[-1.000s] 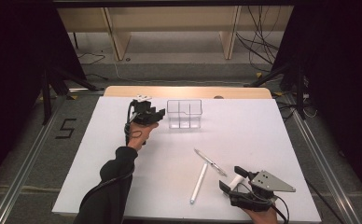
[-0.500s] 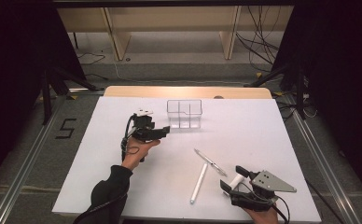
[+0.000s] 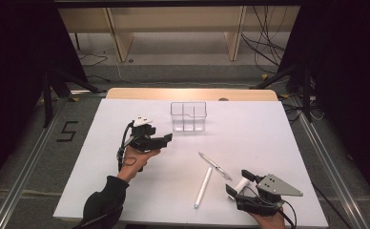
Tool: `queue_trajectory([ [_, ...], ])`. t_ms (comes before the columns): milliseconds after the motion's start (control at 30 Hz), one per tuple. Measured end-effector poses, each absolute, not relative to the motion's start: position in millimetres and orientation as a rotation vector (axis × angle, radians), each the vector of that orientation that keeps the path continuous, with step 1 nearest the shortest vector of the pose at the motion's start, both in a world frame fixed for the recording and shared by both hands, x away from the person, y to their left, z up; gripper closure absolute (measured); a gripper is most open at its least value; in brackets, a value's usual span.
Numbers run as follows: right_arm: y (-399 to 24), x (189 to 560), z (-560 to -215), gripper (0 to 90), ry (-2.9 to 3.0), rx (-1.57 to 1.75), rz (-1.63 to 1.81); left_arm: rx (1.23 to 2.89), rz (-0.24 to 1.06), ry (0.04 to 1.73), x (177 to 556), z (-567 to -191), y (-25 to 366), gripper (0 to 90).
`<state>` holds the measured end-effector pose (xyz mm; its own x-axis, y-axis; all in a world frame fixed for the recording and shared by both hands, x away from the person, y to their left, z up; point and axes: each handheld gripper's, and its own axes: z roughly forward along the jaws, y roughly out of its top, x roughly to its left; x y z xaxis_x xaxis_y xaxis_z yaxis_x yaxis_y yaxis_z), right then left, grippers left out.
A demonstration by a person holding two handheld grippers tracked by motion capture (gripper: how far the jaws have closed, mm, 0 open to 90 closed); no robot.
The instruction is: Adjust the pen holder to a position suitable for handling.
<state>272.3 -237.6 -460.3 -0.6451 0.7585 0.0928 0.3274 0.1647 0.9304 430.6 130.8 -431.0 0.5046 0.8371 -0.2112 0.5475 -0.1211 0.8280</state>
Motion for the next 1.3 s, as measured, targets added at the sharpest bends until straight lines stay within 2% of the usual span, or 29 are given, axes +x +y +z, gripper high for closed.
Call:
queue_trajectory([
  [433, -236.7, 280.0, -455.9, 24.2, 2.083, 1.050, 1.450, 1.768, 0.339, 1.086, 406.0, -441.3, 157.0, 21.6],
  [1300, -224.7, 323.0, -437.5, 23.9, 2.258, 1.061, 1.303, 1.785, 0.339, 0.972, 355.4, -461.3, 176.2, 18.3],
])
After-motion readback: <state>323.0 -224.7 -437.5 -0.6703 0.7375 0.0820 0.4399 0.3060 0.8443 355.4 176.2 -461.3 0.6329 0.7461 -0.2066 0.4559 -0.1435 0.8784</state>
